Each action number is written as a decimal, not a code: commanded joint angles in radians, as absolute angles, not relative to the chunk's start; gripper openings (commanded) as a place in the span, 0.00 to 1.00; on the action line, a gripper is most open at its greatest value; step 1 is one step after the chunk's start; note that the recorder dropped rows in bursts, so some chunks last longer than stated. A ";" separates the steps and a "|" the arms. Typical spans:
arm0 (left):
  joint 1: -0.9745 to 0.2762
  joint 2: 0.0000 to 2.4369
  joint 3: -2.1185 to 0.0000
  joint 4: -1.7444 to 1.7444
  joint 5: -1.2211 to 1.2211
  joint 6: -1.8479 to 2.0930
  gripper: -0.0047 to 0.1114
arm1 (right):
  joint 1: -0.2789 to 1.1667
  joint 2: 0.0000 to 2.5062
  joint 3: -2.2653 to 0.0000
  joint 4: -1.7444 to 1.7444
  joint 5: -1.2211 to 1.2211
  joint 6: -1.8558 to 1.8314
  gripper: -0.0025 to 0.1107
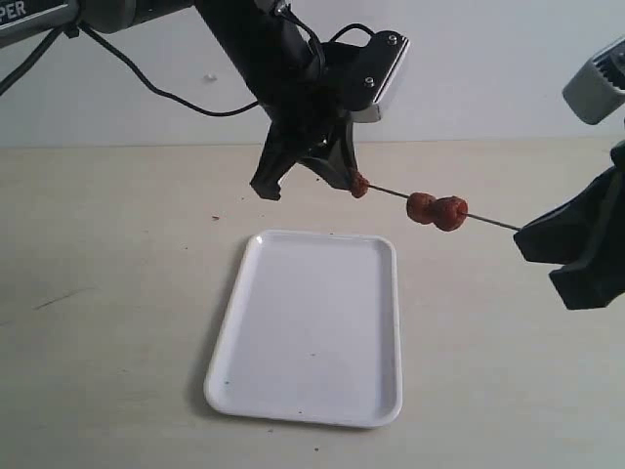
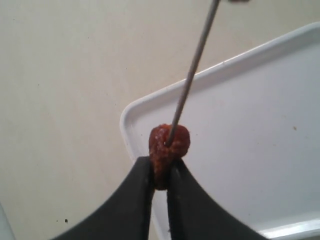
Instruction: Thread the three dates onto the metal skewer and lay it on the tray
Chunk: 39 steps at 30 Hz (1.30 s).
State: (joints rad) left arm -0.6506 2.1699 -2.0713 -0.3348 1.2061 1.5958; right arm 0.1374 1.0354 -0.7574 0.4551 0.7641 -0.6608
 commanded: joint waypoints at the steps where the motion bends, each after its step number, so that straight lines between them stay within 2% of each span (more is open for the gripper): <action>1: -0.686 2.158 -2.071 -0.426 1.221 1.592 0.04 | 0.134 1.083 -0.786 0.531 0.720 -0.699 0.02; 13: -0.687 2.158 -2.071 -0.428 1.221 1.503 0.05 | 0.134 1.087 -0.802 0.523 0.725 -0.705 0.02; 17: -0.687 2.148 -2.071 -0.428 1.221 1.515 0.16 | 0.134 1.087 -0.802 0.518 0.725 -0.705 0.02; 22: -0.685 2.138 -2.071 -0.432 1.221 1.518 0.37 | 0.134 1.087 -0.802 0.513 0.725 -0.705 0.02; 24: -0.685 2.136 -2.071 -0.434 1.221 1.506 0.41 | 0.134 1.087 -0.802 0.495 0.726 -0.705 0.02; 39: -0.617 2.047 -2.071 -0.421 1.221 1.416 0.41 | 0.134 1.082 -0.802 0.408 0.731 -0.624 0.02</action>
